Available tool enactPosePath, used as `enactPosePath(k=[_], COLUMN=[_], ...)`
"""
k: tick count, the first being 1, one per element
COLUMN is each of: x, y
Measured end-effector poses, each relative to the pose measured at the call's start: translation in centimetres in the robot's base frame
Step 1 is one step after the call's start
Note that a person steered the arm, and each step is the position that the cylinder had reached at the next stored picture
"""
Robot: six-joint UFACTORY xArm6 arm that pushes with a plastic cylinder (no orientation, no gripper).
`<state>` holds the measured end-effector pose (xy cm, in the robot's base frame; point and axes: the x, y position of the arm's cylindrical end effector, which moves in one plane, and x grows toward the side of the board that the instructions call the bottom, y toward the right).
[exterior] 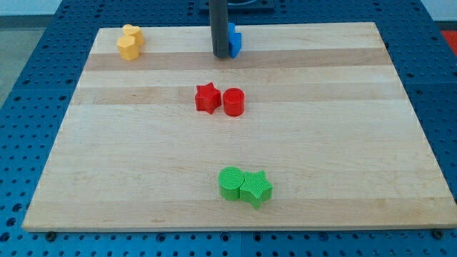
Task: Push the group of blocks right a bit
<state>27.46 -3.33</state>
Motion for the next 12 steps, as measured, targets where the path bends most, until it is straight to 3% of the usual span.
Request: enactPosePath(k=[2, 4, 6, 7, 9, 10, 12], x=[0.3, 4.3, 4.1, 2.9, -6.5, -8.3, -6.5], y=[-1.1, -11.7, -25.7, -27.1, -26.5, -24.7, -18.4])
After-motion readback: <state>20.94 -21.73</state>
